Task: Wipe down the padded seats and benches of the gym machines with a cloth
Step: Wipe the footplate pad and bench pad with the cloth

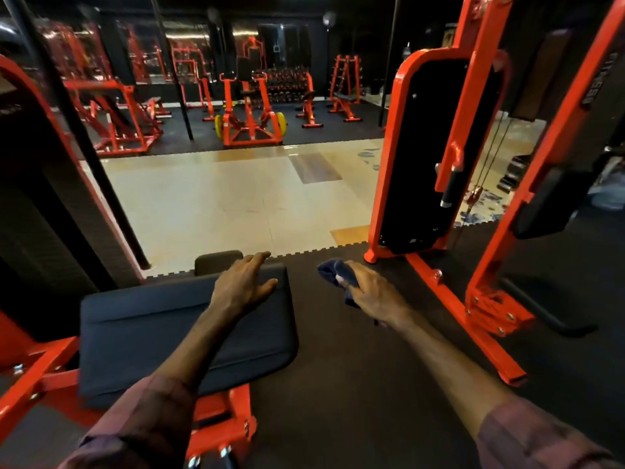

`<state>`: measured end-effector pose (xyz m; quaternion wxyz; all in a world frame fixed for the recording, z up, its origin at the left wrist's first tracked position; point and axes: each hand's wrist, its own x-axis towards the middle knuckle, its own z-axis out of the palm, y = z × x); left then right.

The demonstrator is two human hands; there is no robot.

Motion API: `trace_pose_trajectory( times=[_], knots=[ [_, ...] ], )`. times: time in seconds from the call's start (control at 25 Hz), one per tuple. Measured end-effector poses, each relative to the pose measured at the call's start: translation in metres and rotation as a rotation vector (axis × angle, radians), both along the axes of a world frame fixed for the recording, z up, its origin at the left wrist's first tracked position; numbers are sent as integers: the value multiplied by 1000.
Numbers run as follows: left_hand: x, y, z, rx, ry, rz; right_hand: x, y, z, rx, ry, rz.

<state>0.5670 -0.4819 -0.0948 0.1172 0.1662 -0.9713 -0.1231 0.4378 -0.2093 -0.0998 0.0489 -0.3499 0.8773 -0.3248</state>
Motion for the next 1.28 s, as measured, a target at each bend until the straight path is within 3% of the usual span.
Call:
trace_pose_trajectory(
  times=[0.32, 0.72, 0.96, 1.28],
  knots=[
    [-183, -47, -2, 50, 2, 196, -254, -66, -29, 122, -10, 222],
    [-294, -106, -38, 156, 8, 660, -430, -215, -3, 192, -169, 702],
    [-330, -157, -92, 242, -47, 925, -484, -360, -85, 250, -163, 929],
    [-347, -295, -189, 430, -151, 1247, -529, -583, -149, 358, -141, 1145]
  ],
)
